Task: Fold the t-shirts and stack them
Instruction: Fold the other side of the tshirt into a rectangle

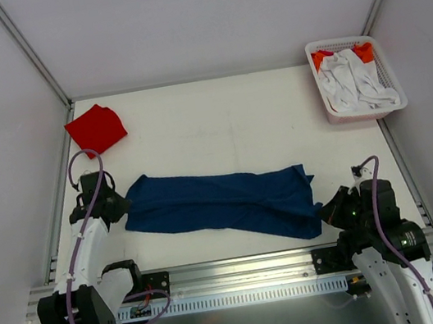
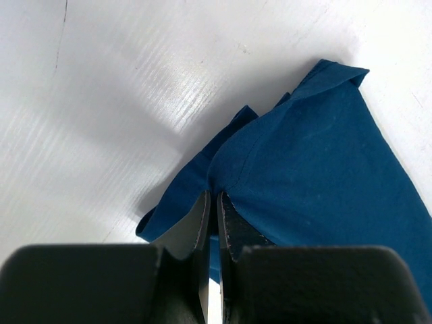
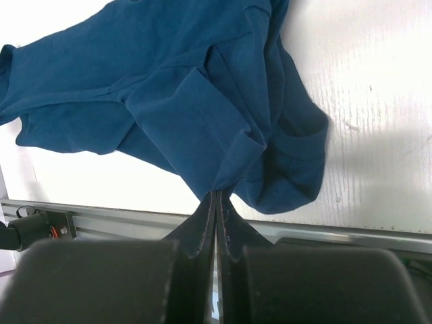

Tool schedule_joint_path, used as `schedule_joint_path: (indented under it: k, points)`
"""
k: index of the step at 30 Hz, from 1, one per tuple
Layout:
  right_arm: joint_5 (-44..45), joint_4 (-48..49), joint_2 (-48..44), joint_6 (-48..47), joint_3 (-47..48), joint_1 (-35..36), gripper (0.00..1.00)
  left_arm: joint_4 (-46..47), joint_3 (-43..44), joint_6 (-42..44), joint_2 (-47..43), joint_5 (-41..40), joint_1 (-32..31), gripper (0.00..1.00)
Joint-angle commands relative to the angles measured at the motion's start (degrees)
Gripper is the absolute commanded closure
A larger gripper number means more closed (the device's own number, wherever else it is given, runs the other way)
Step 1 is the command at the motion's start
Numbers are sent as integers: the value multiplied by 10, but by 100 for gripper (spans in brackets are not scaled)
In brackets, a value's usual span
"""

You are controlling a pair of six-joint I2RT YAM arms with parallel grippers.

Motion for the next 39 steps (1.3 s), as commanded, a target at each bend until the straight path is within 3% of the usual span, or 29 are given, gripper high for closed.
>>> schedule_joint_path:
  k: [1,5,8,9,11,12,15,32,34,39]
  points:
    - [2,-35,-13,15,-4,4,100,-4,-1,-3,5,-7,11,100]
    - [-3,-43,-18,13,-9,4,98,-4,2,-3,10,-8,12,100]
    - [-1,-45,-20,11,-7,4,78,-4,2,-4,13,-12,12,75]
    - [1,-45,-20,10,-6,5,68,-4,2,-4,14,-12,12,59]
    - [9,-49,-17,7,-1,4,60,-3,1,-3,13,-14,12,46]
    - [11,-50,-15,5,1,4,54,-3,0,-3,11,-16,12,34]
    - [18,-51,-13,1,2,3,53,-4,3,-3,7,-19,13,25]
    - [-26,188,131,49,-36,10,61,30,66,7,72,64,9,26]
    - [-19,216,151,50,-37,13,58,36,72,12,78,68,5,26]
    - [-11,286,225,45,-50,16,38,45,86,21,103,85,1,27]
